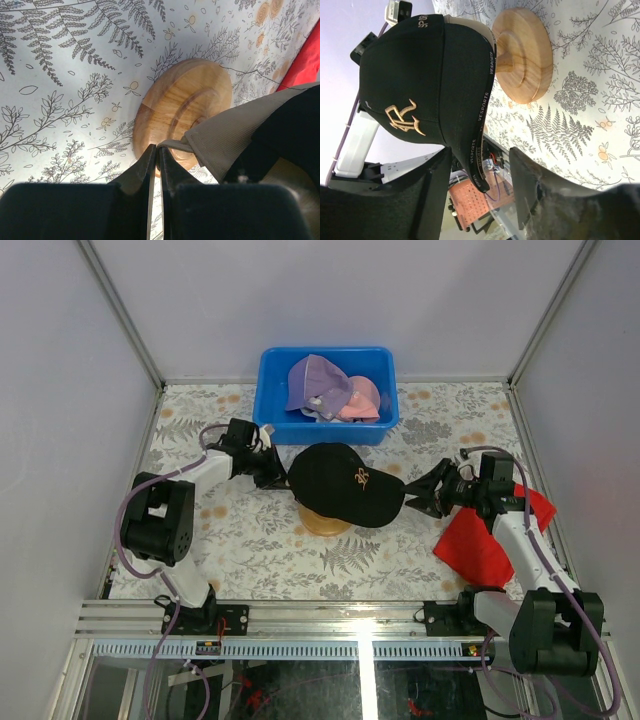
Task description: Stack the hats
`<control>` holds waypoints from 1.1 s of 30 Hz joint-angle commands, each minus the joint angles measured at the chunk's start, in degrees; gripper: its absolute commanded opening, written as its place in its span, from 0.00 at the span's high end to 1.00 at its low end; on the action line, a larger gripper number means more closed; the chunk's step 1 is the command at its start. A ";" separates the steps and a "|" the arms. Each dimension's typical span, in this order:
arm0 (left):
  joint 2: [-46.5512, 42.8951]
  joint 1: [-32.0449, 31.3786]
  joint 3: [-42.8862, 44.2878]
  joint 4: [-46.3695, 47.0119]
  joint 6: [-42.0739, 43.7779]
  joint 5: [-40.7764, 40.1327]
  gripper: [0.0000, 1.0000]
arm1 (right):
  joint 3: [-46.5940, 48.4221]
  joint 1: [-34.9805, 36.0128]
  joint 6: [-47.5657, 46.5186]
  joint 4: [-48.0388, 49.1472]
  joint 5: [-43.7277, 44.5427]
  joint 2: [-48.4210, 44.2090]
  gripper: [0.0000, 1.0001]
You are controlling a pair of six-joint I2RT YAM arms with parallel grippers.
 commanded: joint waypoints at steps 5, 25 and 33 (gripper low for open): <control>2.07 1.47 -0.33 0.50 0.92 -3.33 0.97 | -1.88 -0.42 2.99 3.69 -3.50 -3.40 0.23; 1.12 0.76 -1.87 1.30 -1.36 -3.04 0.99 | -1.80 13.12 10.69 14.92 5.45 0.71 0.67; -5.89 3.62 -6.46 2.82 -6.13 1.80 0.97 | -0.92 12.83 8.94 13.17 7.05 1.40 0.88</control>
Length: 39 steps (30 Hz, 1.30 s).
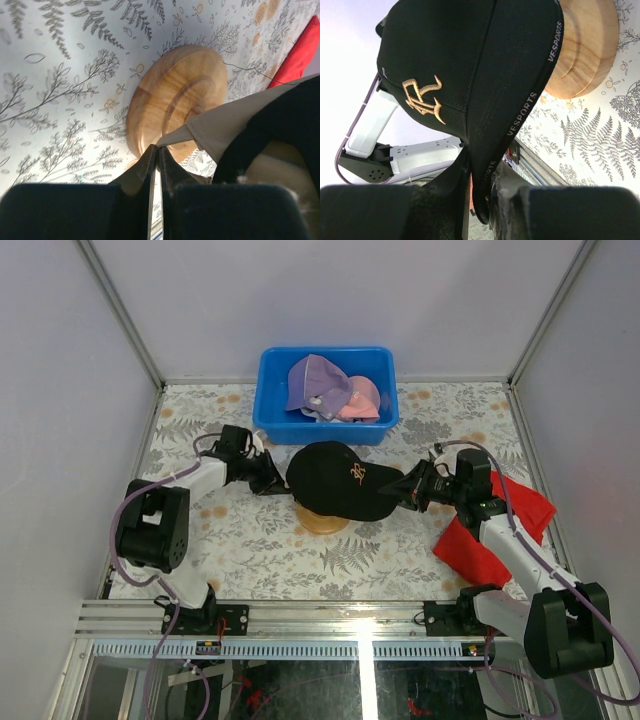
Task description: Stack the hats
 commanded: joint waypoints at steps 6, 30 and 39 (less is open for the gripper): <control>-13.85 5.81 -5.71 4.63 -8.48 5.11 0.60 | 5.60 -0.13 -5.93 -6.87 3.07 4.02 0.88; -12.32 -0.95 -7.37 8.62 -10.41 4.83 0.52 | 5.37 -0.12 -5.22 -6.26 3.18 5.28 0.90; -8.60 -4.04 -6.76 8.53 -9.01 4.14 0.49 | 4.50 -0.10 -4.55 -5.43 2.96 5.60 0.91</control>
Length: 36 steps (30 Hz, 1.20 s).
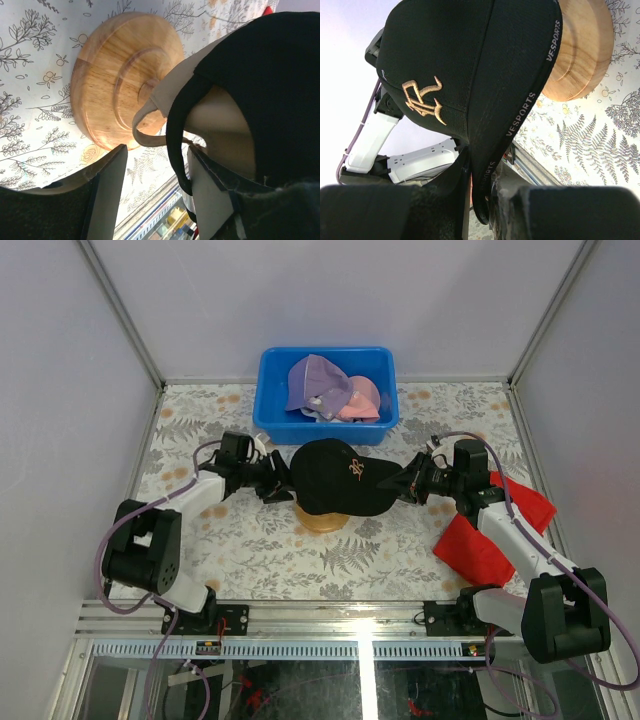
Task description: Stack the hats
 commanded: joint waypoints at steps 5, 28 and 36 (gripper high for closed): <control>3.37 -1.84 0.91 -0.95 3.92 -3.19 0.58 | -0.55 -0.07 -0.66 -1.91 3.78 1.02 0.91; 6.45 -1.83 7.10 -6.20 7.15 -3.81 0.62 | 37.11 -0.96 -27.94 -38.53 26.76 9.80 0.32; 6.41 -1.84 9.32 -8.06 5.52 -5.42 0.57 | 64.64 -0.45 -30.78 -38.48 24.71 36.04 0.31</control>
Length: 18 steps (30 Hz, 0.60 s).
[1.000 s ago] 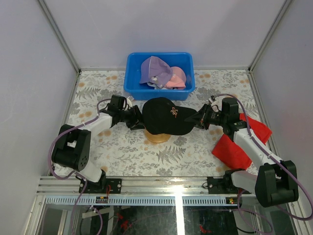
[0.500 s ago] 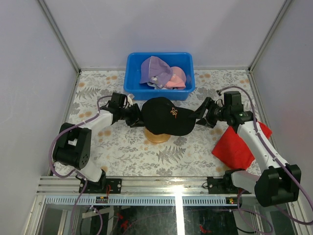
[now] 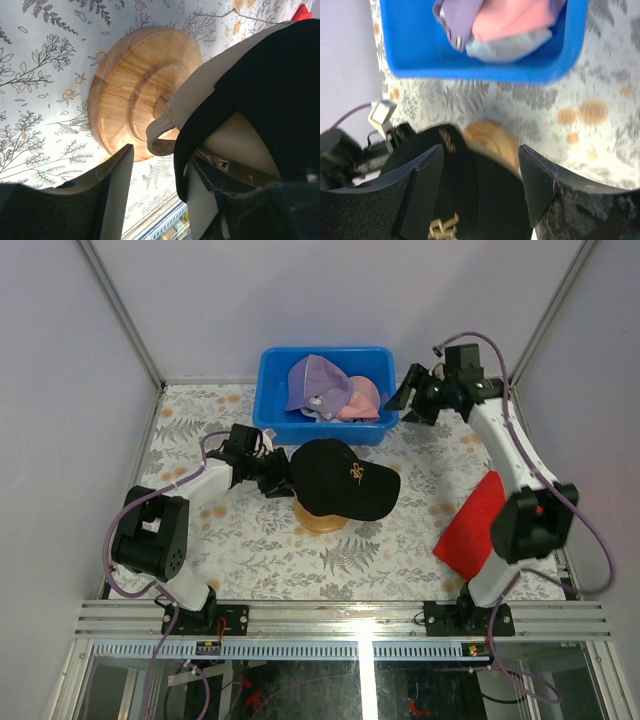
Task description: Stack the hats
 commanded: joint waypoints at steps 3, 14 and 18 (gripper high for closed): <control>-0.38 -0.14 3.79 -2.67 -1.70 -1.81 0.54 | 23.33 0.45 -3.71 -1.69 -1.46 19.84 0.31; -1.52 -0.13 7.35 -3.36 -7.34 -3.67 0.45 | 51.14 1.55 2.38 2.74 -9.67 46.41 0.31; -1.38 -0.14 8.41 -3.33 -9.06 -3.91 0.43 | 51.44 2.35 3.72 6.50 -11.24 50.01 0.31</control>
